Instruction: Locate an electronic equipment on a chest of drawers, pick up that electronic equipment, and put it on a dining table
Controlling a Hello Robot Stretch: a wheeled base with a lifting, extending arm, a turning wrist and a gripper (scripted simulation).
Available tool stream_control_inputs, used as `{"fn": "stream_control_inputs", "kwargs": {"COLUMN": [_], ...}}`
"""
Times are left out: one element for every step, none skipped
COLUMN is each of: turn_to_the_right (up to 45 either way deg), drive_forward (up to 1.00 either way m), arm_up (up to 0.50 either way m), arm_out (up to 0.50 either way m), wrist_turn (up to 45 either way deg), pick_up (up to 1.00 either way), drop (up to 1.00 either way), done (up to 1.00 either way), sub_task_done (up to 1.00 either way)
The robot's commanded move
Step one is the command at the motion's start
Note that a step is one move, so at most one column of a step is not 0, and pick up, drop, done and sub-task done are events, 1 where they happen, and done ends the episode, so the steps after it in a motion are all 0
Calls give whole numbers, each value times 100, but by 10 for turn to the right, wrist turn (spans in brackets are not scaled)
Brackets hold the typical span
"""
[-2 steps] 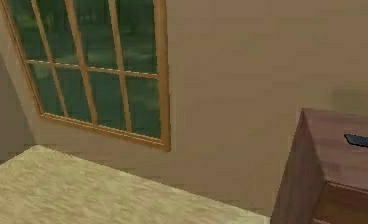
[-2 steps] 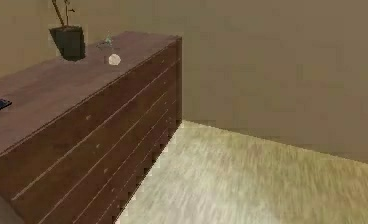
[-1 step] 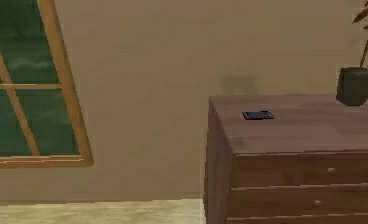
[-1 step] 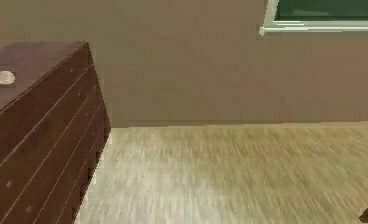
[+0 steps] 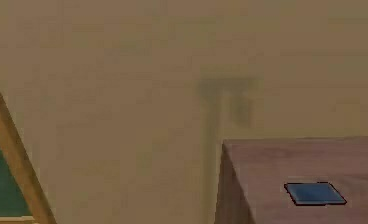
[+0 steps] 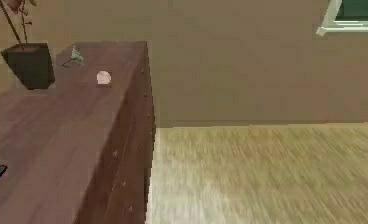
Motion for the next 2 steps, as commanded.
{"fn": "stream_control_inputs", "kwargs": {"turn_to_the_right": [-450, 0], "drive_forward": [0, 0], "arm_up": [0, 50], "arm_out": [0, 0], "wrist_turn": [0, 0], "pick_up": [0, 0], "drop": [0, 0], "done": [0, 0], "sub_task_done": [0, 0]}}
